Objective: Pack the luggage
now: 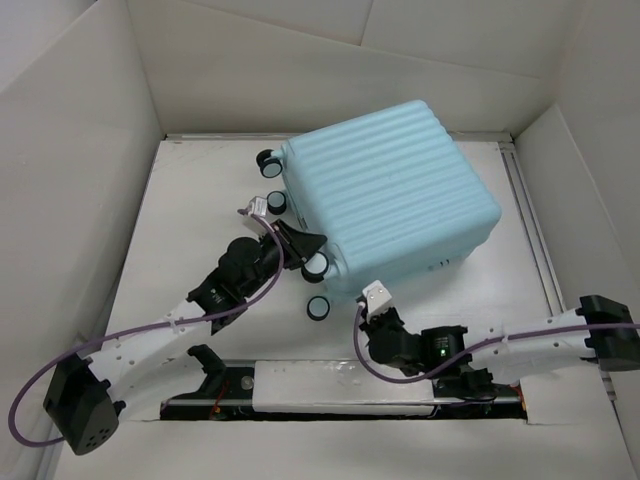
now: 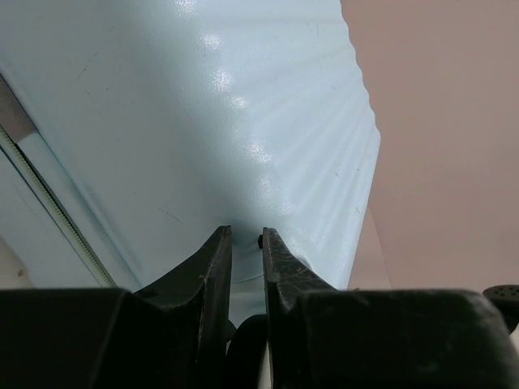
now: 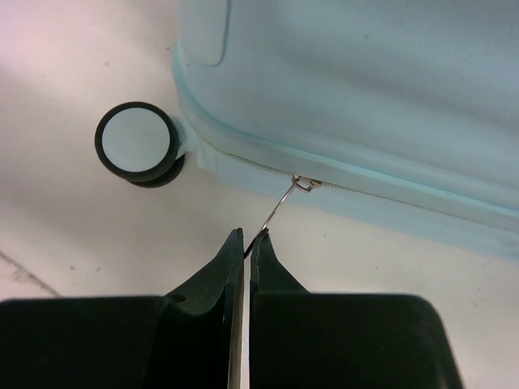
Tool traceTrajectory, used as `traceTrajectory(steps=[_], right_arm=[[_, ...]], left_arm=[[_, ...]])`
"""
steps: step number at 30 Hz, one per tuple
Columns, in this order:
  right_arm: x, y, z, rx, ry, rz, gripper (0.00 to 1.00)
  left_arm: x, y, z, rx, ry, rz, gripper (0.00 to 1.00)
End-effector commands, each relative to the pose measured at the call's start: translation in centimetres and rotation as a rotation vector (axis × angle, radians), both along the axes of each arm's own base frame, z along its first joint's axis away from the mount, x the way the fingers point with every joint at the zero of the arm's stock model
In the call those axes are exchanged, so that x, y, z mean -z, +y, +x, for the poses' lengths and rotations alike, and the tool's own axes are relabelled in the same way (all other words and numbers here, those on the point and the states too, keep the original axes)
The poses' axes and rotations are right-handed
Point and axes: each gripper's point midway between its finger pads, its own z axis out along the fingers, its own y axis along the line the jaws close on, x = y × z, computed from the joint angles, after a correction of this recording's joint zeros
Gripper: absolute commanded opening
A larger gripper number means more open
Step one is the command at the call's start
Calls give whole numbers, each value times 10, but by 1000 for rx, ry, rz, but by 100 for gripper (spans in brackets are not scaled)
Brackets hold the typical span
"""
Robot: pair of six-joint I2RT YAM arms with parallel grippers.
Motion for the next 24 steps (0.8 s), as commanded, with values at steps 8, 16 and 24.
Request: traceTrajectory(steps=[8, 16, 24], right_arm=[[-91, 117, -122, -520, 228, 376, 0], [-92, 46, -95, -369, 256, 451, 56], [-61, -5, -66, -104, 302, 401, 60]], left_arm=[[-42, -64, -53, 356, -3, -77, 0], [-74, 36, 25, -30, -87, 81, 100], [-46, 134, 116, -206, 24, 42, 100]])
